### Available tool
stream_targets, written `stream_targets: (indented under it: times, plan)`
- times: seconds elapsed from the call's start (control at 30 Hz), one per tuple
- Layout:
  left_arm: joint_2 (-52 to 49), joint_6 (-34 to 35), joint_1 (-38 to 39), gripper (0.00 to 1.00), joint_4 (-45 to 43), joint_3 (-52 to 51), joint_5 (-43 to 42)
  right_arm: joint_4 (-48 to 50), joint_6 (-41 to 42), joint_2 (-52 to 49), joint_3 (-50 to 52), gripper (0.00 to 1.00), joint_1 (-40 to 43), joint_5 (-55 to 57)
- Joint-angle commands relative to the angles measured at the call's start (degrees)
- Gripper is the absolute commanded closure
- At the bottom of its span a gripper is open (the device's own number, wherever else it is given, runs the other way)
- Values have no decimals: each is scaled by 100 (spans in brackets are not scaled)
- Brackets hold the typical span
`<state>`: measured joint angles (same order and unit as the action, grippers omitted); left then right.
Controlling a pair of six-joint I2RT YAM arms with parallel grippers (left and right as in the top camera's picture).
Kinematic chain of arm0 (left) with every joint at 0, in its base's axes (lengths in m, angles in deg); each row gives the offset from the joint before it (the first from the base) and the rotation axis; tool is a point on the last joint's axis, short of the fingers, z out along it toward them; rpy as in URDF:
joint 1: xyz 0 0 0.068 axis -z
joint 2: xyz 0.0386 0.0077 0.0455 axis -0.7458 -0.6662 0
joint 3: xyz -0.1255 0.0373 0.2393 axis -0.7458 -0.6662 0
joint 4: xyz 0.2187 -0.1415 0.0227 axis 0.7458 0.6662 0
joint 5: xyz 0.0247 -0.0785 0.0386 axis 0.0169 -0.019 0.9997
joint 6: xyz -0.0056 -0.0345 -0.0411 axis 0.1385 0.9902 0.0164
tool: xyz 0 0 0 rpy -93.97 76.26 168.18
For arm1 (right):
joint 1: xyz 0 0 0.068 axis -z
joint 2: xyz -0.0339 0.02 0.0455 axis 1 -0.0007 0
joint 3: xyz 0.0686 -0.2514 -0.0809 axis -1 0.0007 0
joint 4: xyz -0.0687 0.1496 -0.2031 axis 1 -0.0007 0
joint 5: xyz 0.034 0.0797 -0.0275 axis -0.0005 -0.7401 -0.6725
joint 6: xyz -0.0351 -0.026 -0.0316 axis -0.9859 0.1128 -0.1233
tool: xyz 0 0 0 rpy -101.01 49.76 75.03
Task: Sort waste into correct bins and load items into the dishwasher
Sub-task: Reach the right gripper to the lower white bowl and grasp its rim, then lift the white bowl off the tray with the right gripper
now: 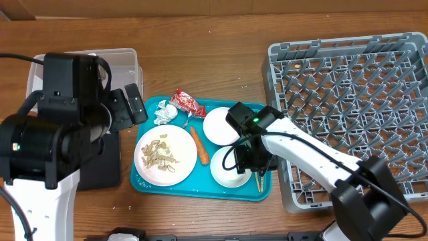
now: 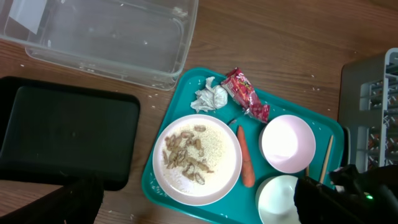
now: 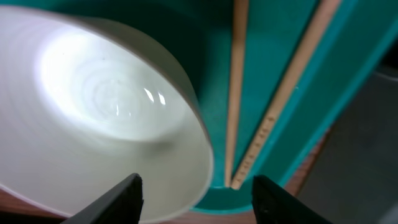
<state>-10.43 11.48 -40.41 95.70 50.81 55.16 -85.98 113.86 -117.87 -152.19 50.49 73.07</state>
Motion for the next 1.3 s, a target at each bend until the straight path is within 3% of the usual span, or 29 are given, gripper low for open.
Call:
stream_targets:
  times: [0.0,0.07,0.1,0.37,0.67,1.0,1.03,1.1,1.2,1.27]
  plan:
    - [-133,81,-28,0,-9,59,35,313,-444,-42,140,50,-13,-481]
    - [-205,81,-28,0,-9,59,35,378,-450,-39,157,59,-11,-428]
    - [-249,81,-28,0,-9,59,35,417,-452,-33,155,70,-11,-428]
    - [-507,81,-28,0,-9,59,35,81,-101,654,-107,95,-11,549]
    - [-748,81,-28,0,-9,59,35,-96,-61,1926,-374,96,-11,848]
    - [-922,81,-28,0,-11,59,35,-295,28,2114,-317,96,-11,1342]
    - [-946,81,-28,0,-9,59,35,-299,138,2072,-275,76,-11,1327]
    - [-979,81,-28,0,-11,59,35,-297,527,1919,-109,53,-11,1329]
    - [-1021,81,-28,0,-9,59,35,-269,1104,1620,114,36,-11,1325]
    - [-1038,81,-28,0,-11,59,35,-210,1469,1403,256,34,-11,1307]
